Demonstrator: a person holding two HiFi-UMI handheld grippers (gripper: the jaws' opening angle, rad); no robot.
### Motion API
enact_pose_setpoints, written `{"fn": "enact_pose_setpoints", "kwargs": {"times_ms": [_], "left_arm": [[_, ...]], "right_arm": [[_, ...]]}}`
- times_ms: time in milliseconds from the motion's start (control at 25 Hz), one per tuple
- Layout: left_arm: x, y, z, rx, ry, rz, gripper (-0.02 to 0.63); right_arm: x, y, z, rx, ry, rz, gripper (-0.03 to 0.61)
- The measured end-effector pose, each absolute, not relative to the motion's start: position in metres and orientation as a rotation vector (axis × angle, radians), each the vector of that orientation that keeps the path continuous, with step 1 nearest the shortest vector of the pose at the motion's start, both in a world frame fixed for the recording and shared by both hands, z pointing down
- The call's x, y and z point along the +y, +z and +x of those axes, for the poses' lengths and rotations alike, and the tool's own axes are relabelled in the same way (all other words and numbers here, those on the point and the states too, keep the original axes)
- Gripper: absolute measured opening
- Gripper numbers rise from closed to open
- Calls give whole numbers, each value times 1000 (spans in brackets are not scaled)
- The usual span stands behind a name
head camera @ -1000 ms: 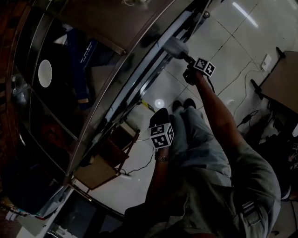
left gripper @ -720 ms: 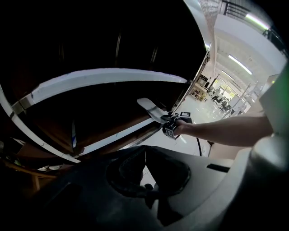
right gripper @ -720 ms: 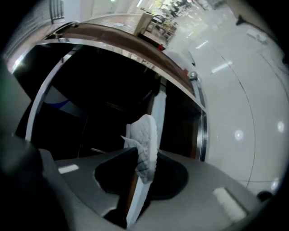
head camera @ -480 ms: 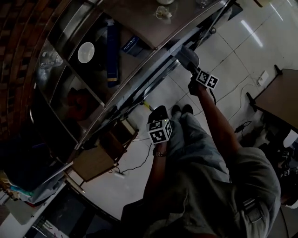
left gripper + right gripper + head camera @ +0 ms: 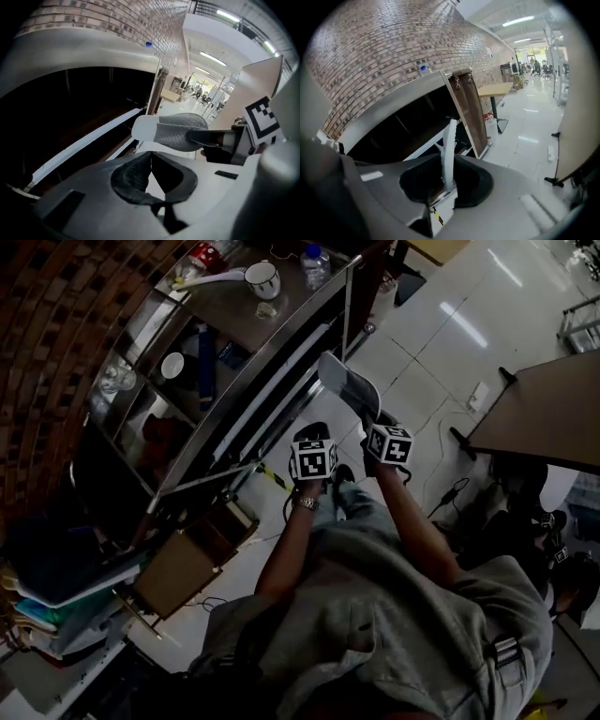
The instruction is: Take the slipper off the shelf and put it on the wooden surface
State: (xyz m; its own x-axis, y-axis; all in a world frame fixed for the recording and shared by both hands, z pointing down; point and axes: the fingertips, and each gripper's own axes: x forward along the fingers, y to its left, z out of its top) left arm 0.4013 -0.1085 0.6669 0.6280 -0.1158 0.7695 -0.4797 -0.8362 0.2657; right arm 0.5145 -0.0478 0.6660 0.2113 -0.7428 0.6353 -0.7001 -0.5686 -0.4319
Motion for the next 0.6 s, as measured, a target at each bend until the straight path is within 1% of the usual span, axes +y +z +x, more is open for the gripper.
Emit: {"fn": "enact_pose_setpoints", "kwargs": {"times_ms": [160, 280, 440, 600], "left_arm": [[-79, 635, 407, -396, 1032, 2487, 3], [-73, 625, 384, -441, 1008, 2479, 3], [-71, 624, 309, -579, 999, 2434, 3], [-86, 626, 216, -739, 960, 2345, 3]], "right_arm": [[-36, 639, 505, 1492, -1196, -2448, 58], [-29, 632, 501, 1508, -1132, -2495, 58], [-19, 630, 472, 1564, -1122, -2523, 58], [-24, 630, 394, 1665, -1162, -2461, 58]]}}
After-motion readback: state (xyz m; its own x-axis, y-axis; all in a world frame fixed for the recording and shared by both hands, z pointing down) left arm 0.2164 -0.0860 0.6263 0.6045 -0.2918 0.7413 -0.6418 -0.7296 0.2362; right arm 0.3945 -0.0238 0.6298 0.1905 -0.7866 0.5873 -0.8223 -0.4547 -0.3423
